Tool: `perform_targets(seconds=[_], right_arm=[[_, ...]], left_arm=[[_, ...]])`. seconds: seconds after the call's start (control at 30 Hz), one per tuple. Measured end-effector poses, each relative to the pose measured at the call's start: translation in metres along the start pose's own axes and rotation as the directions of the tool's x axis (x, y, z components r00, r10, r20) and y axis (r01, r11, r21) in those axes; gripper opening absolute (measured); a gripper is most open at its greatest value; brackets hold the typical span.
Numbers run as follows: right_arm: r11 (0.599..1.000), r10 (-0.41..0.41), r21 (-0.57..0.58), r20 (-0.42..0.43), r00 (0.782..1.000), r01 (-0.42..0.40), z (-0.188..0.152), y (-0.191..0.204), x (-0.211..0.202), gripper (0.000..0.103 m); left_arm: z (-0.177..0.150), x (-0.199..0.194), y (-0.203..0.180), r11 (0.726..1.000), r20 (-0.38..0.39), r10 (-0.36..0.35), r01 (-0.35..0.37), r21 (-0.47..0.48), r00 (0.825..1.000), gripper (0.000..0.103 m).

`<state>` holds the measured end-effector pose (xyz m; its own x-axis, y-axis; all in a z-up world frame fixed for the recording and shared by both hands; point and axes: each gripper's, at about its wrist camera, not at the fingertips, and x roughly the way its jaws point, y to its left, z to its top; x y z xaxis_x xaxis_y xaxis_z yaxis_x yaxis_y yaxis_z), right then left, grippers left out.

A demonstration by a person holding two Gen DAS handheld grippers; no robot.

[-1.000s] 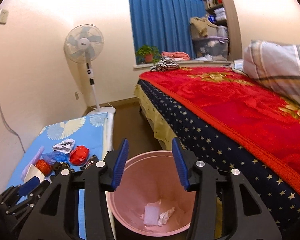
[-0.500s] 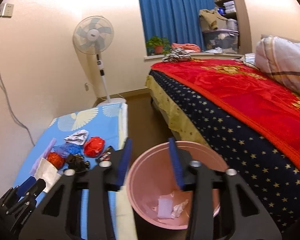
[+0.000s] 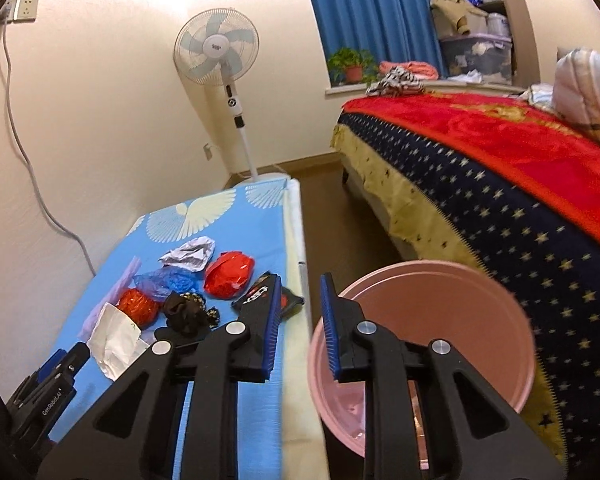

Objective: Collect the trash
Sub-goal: 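Grasp the crumpled white paper bag with the left tool while the right tool grasps the black-and-red snack packet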

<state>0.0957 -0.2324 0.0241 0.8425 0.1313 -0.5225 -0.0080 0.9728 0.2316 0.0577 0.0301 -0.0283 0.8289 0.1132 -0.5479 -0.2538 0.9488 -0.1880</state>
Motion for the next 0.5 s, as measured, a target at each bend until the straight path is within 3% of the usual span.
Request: perform_targets(seconds=[0.23, 0.5], right_arm=[[0.998, 0.043, 0.039, -0.08, 0.996, -0.04, -0.006, 0.002, 0.039, 0.023], [0.993, 0.057, 0.114, -0.167, 0.984, -0.038, -0.015, 0.002, 0.088, 0.026]], left_arm=[[-0.001, 0.027, 0.021, 0.994, -0.089, -0.003, -0.007, -0.11, 0.996, 0.069], [-0.001, 0.044, 0.019, 0.993, -0.12, -0.035, 0.02, -0.12, 0.992, 0.069]])
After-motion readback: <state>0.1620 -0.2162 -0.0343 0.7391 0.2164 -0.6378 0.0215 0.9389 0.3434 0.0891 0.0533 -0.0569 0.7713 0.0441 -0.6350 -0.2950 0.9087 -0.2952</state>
